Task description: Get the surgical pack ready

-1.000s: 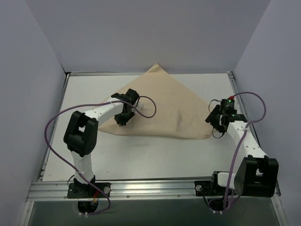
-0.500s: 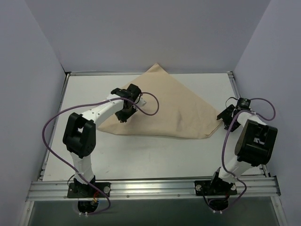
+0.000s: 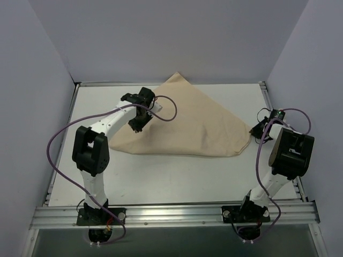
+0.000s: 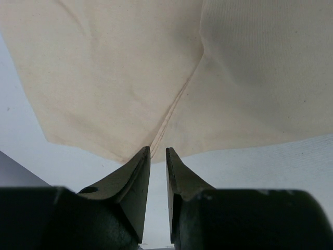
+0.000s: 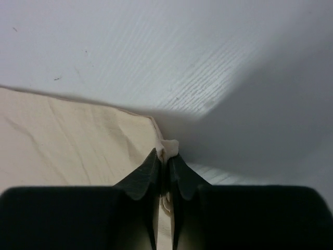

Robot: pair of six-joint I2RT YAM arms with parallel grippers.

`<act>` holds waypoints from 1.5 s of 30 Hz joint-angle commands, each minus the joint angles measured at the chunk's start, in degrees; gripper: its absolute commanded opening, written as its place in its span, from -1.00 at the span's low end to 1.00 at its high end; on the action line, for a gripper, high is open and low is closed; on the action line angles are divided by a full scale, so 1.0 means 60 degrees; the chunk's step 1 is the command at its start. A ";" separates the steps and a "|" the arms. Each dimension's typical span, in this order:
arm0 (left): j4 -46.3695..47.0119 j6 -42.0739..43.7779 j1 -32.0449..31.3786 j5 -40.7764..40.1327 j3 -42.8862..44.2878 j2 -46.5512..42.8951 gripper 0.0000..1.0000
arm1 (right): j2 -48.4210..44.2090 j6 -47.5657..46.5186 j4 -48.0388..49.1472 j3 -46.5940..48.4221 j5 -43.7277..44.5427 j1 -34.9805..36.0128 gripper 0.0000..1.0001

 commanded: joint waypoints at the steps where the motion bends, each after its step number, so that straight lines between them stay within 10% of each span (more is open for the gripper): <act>1: -0.0434 -0.0175 0.0091 0.0218 0.0529 0.0202 -0.44 | 0.0490 -0.0084 -0.0797 -0.0385 0.0047 0.0107 -1.00; 7: -0.0668 -0.0351 0.0427 0.0831 0.1068 0.0596 -0.43 | -0.1030 -0.0435 -0.1613 -0.0094 -0.0085 0.0311 -1.00; 18: -0.0303 -0.0761 0.0985 0.1756 0.1437 0.1520 -0.44 | -0.3364 0.0427 -0.2908 0.1401 0.1204 0.5154 -1.00; 31: -0.0098 -0.0966 0.0955 0.2386 0.1056 0.1462 -0.45 | -0.1271 0.3561 -0.0185 0.3437 0.1629 0.9127 -1.00; 45: 0.0473 -0.0937 0.1776 0.3498 0.0794 0.1725 -0.52 | 0.0736 0.5997 0.2279 0.3437 0.3123 1.0697 -1.00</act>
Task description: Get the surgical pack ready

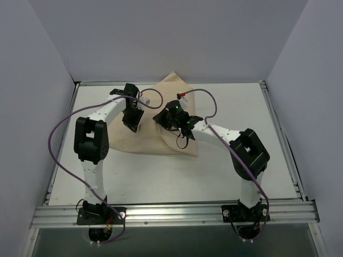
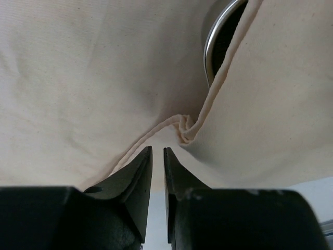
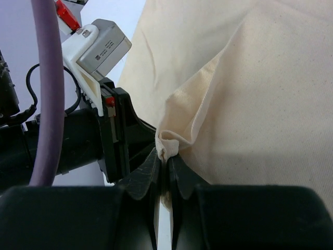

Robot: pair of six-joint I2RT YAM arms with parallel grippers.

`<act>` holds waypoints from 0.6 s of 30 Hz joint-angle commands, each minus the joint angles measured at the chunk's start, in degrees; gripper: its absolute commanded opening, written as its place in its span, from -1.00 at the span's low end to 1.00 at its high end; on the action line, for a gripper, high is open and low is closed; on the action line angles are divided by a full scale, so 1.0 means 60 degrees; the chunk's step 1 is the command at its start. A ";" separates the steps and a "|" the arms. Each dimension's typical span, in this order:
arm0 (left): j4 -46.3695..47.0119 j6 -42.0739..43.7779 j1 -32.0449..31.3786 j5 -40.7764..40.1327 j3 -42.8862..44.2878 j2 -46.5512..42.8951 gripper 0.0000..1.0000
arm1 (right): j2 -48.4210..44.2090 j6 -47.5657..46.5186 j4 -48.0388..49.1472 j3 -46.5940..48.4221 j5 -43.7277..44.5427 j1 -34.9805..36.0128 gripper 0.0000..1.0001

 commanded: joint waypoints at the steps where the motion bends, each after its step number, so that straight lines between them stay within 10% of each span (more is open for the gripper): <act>1: 0.0496 0.0116 -0.0002 0.0774 -0.0249 0.0133 -0.52 | 0.0238 0.0357 0.1012 0.0090 0.0551 0.0130 -1.00; 12: 0.1052 -0.0235 -0.0017 0.1274 -0.0397 0.0632 -0.56 | 0.1994 -0.0346 0.2007 0.0807 -0.0033 0.0452 -0.97; 18: 0.0775 -0.0323 0.0247 0.0966 0.0028 0.0588 -0.55 | 0.2466 -0.1254 0.1949 0.1305 -0.0722 0.0599 -0.37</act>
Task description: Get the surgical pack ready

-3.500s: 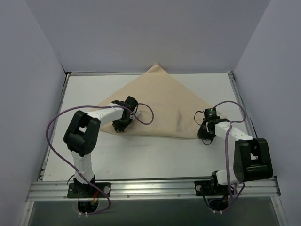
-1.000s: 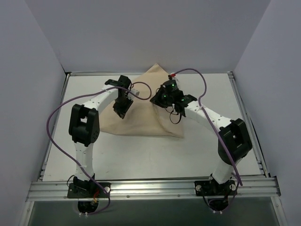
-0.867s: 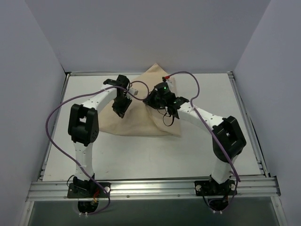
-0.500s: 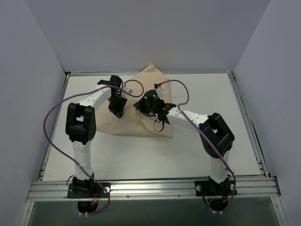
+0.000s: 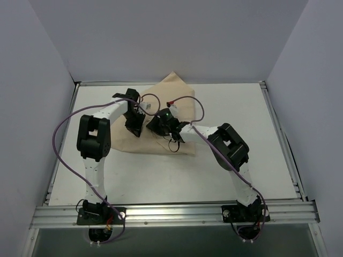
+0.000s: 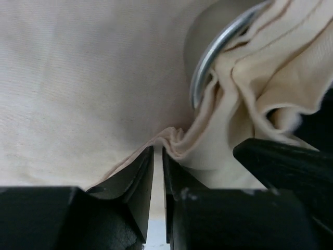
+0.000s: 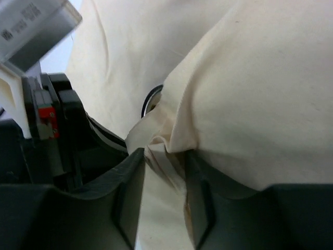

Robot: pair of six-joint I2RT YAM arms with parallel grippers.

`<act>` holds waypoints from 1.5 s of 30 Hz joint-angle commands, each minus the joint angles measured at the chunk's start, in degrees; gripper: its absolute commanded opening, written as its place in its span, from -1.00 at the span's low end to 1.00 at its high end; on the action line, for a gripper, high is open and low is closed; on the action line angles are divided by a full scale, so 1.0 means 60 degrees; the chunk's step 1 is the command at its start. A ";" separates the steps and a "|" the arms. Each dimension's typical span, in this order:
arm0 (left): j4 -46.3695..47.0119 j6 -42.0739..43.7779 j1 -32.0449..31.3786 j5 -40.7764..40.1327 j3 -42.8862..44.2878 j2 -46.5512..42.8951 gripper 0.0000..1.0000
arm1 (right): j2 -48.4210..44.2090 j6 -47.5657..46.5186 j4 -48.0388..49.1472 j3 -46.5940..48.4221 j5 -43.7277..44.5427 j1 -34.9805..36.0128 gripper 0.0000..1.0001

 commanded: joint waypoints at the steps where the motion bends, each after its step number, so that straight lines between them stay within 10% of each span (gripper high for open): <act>1: 0.0006 0.0012 0.0196 -0.0028 0.0655 -0.0060 -0.55 | -0.0139 -0.0988 0.0365 0.0984 -0.0518 0.0318 -0.29; 15: -0.1049 0.0392 0.0533 -0.0409 0.1958 -0.0719 -0.53 | -0.3037 -0.5063 -0.2360 0.1445 -0.0474 0.0334 0.02; 28: -0.1007 0.0861 -0.1106 -0.0102 0.3088 -0.0676 -0.53 | -0.5589 -0.5988 -0.1896 -0.3959 -0.3916 -0.1849 -1.00; 38: -0.0669 0.0598 -0.1473 -0.0761 0.2546 0.0437 -0.54 | -0.6071 -0.4685 0.0421 -0.6921 -0.3493 -0.1864 -1.00; 45: -0.0493 0.0495 -0.1400 -0.1098 0.2736 0.0613 -0.54 | -0.5969 -0.5517 -0.0734 -0.5930 -0.3258 -0.1747 -1.00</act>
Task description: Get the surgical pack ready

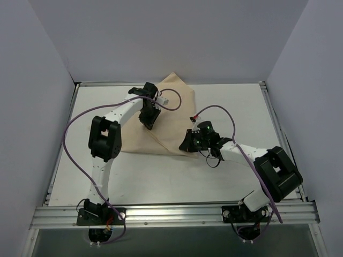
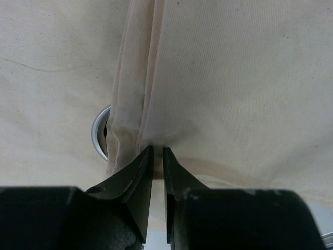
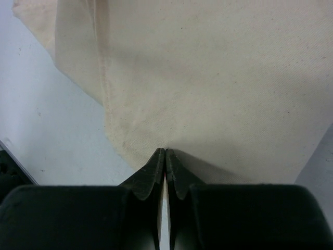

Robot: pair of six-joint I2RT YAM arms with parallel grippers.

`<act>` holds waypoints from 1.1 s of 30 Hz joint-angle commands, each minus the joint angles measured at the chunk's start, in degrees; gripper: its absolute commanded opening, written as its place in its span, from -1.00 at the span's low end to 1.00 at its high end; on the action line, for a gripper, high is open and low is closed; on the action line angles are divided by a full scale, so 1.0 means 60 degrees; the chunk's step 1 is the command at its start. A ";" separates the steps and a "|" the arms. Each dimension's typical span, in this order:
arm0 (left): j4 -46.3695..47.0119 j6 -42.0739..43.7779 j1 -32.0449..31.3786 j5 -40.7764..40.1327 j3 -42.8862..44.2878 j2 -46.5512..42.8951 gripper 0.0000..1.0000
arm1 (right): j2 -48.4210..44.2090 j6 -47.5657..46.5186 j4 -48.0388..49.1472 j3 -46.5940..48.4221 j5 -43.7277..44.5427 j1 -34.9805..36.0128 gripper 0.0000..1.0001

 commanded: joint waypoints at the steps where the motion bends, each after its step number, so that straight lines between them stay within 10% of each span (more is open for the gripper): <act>1: 0.0301 -0.0077 0.0039 -0.0286 0.0248 -0.0163 -0.54 | -0.0239 -0.0597 -0.1004 0.0772 0.0450 0.0209 -1.00; 9: -0.0210 0.0420 0.0403 -0.0895 0.1884 -0.0968 -0.45 | 0.0168 -0.0495 -0.2382 0.3580 0.1095 0.0225 -0.87; 14: -0.1177 -0.0427 0.2422 -0.1355 0.2782 -0.0837 -0.39 | 0.1473 -0.0582 -0.3102 0.5984 0.1432 0.0210 -0.71; 22: -0.0827 -0.0736 0.6552 -0.1517 0.0339 -0.1892 -0.21 | 0.2117 -0.1212 -0.3263 0.6617 0.1740 0.0137 -0.48; 33: 0.0564 -0.0355 0.7099 -0.0390 -0.0763 -0.1101 -0.13 | 0.2543 -0.1096 -0.3571 0.6574 0.1813 0.0122 -0.47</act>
